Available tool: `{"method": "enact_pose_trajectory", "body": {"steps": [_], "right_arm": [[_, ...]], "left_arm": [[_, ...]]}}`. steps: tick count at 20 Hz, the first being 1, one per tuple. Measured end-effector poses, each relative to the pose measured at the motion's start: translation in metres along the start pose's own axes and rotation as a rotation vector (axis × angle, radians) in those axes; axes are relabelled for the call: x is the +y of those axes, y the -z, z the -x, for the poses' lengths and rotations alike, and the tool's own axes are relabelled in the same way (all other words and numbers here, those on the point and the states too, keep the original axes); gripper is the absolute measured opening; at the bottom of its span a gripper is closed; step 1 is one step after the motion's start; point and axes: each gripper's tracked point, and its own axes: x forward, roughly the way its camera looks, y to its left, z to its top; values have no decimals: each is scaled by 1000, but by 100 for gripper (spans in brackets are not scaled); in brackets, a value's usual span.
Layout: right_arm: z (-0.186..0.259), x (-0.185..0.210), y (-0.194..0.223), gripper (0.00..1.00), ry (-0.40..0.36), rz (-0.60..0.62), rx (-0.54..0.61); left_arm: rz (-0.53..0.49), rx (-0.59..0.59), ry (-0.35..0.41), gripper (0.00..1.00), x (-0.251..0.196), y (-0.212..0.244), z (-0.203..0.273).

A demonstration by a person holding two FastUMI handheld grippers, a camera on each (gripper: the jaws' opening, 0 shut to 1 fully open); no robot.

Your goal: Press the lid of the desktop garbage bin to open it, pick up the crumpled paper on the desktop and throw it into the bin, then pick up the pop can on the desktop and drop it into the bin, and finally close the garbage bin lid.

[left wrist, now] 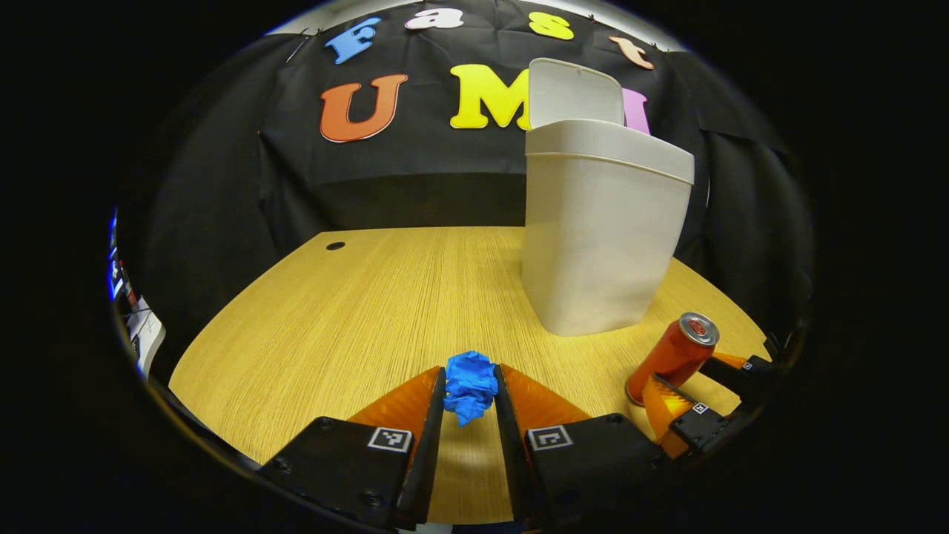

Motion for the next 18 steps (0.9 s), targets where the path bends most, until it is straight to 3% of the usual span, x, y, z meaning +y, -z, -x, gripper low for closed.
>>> {"method": "enact_pose_trajectory", "body": {"steps": [3, 6, 9, 14, 18], "right_arm": [[-5, 1, -2, 93, 1, 6, 2], [-7, 2, -8, 82, -10, 5, -8], [0, -5, -24, 82, -1, -11, -45], [34, -15, -86, 81, -47, -73, -160], [74, -36, -141, 80, -67, -49, -279]], "left_arm": [[-4, -8, 19, 43, -4, -2, 3], [-10, -19, 18, 43, -3, -6, 6], [-41, -103, -52, 43, 5, -29, 19], [-1, -220, -69, 42, -5, -64, 39], [-17, -291, -77, 42, -17, -77, 54]]}}
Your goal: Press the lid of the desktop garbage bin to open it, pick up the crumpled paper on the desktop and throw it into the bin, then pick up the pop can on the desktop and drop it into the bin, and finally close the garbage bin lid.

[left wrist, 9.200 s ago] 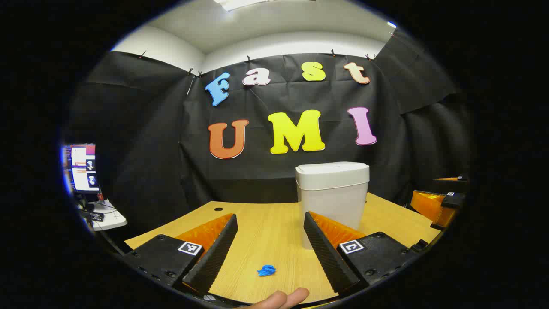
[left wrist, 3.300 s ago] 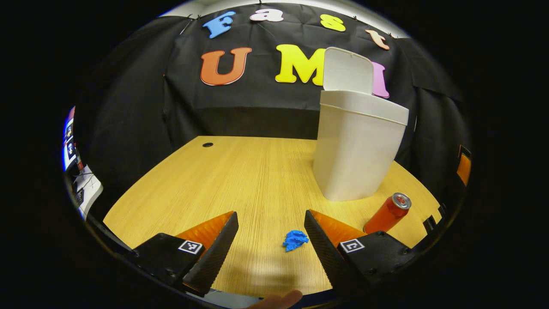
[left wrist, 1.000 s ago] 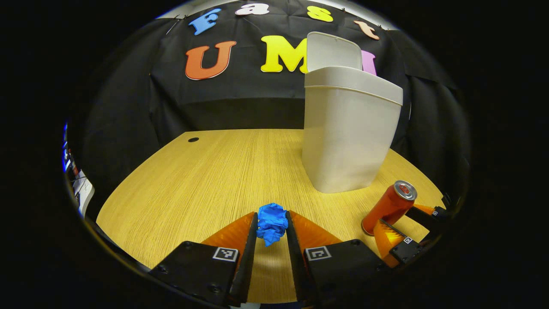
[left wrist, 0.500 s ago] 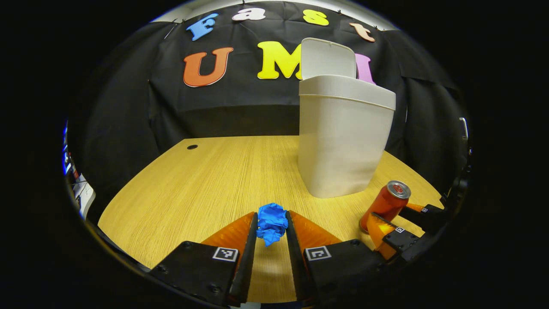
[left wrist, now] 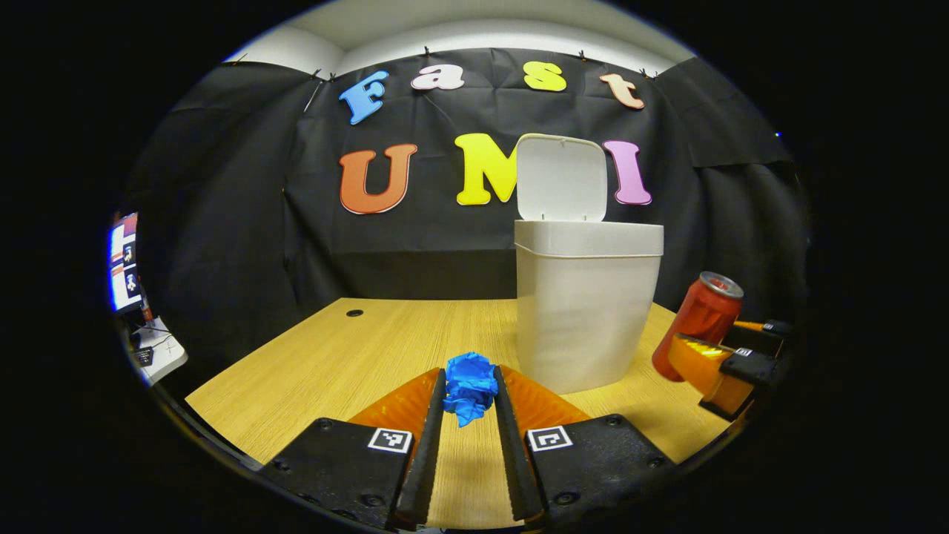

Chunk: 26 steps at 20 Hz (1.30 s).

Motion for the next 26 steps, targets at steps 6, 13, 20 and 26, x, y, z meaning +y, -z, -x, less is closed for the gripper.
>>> {"method": "enact_pose_trajectory", "body": {"steps": [6, 13, 20, 26], "right_arm": [[33, -44, -45, 81, -21, 69, -80], [46, -77, -84, 81, -30, 68, -150], [39, -76, -68, 80, -77, 54, -109], [32, -78, -60, 81, -101, 91, -91]], "left_arm": [[42, 13, -45, 43, -5, -4, 14], [41, -22, -56, 43, -25, -24, 24], [39, -72, -63, 43, -45, -71, 17], [0, -88, -106, 47, -54, -98, 5]]}}
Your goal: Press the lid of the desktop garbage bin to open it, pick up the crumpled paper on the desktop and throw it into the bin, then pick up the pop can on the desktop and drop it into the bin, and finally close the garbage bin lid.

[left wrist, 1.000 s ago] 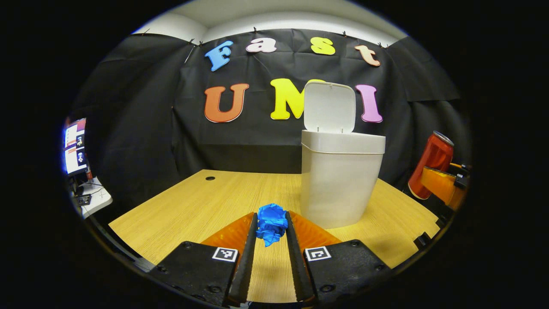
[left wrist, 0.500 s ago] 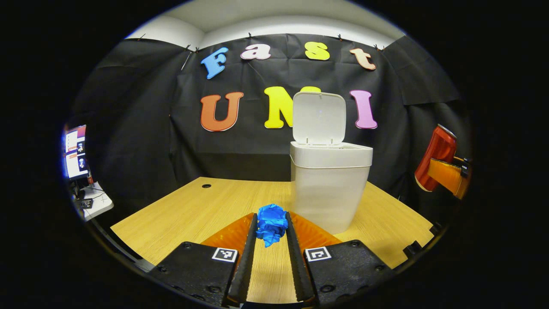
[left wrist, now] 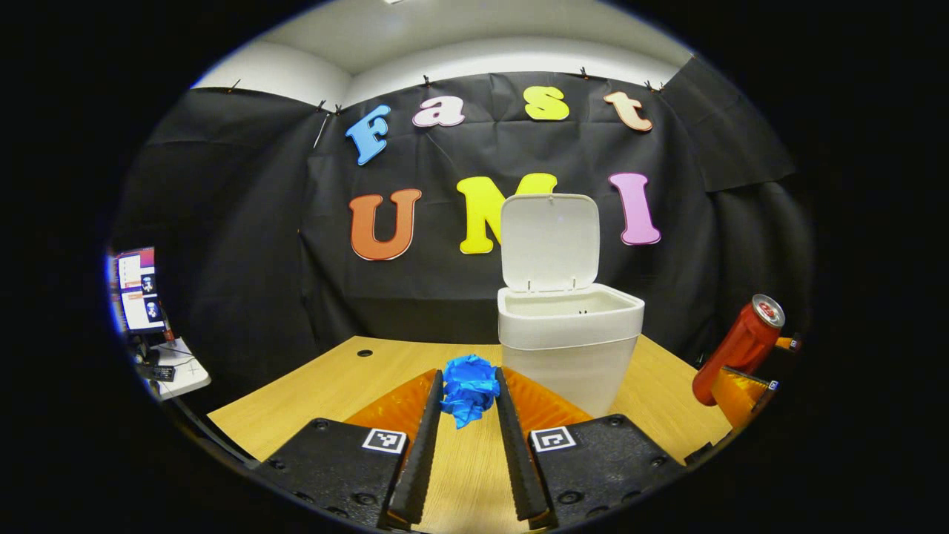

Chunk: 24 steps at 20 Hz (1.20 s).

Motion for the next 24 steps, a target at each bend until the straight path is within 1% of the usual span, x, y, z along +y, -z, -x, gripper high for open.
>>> {"method": "enact_pose_trajectory", "body": {"steps": [2, 5, 7, 9, 10, 11, 13, 15, 17, 18, 19, 20, 22, 24], "right_arm": [[2, -8, -1, 81, 9, -11, -6], [3, -8, -4, 80, -27, -41, -15], [3, -18, -4, 80, -16, -51, -20], [1, -25, -3, 81, -4, -53, -22], [-1, -28, -4, 80, -3, -53, -24], [-1, -32, -4, 81, 0, -55, -26], [-1, -44, -4, 80, 15, -67, -29], [-1, -58, -5, 80, 44, -90, -28], [1, -66, -8, 80, 67, -112, -36], [1, -70, -8, 80, 75, -119, -37], [0, -70, -8, 80, 79, -120, -39], [-1, -73, -8, 80, 87, -118, -40], [-3, -77, -4, 80, 101, -115, -33], [-2, -74, -5, 81, 89, -110, -33]], "left_arm": [[1, -4, 5, 48, -5, -8, -8], [38, 14, 46, 47, -18, -19, -25], [57, -8, 46, 48, -22, -38, -39], [40, -32, 34, 47, -24, -55, -54], [31, -37, 37, 47, -29, -62, -64], [16, -47, 58, 47, -38, -71, -74], [-34, -104, 60, 47, -47, -91, -97], [-54, -141, 122, 47, -69, -104, -121], [-50, -156, 158, 47, -87, -104, -145], [-32, -148, 165, 47, -94, -99, -157], [-19, -137, 156, 47, -98, -94, -167], [-13, -112, 169, 47, -107, -85, -179], [1, -86, 189, 47, -120, -75, -191], [34, -81, 193, 47, -125, -71, -197]]}}
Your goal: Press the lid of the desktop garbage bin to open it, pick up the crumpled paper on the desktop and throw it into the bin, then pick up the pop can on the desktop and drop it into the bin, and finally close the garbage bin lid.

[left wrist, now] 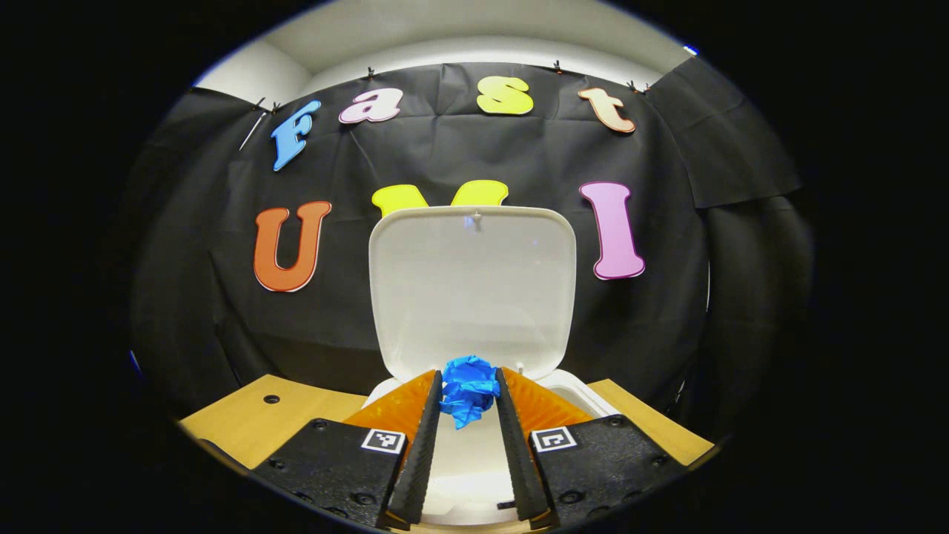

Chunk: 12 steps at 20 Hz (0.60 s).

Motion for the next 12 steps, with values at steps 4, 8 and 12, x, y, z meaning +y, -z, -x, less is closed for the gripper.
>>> {"method": "enact_pose_trajectory", "body": {"steps": [4, 8, 12], "right_arm": [[-2, -2, 3, 81, 0, 14, 6], [-3, -4, 6, 81, 10, 9, 16], [-7, -7, 7, 81, 22, 15, 22]], "left_arm": [[1, 12, 2, 48, -3, 5, -6], [-2, 8, -5, 48, 1, 6, -10], [20, 19, -14, 51, 1, 12, -5]]}}
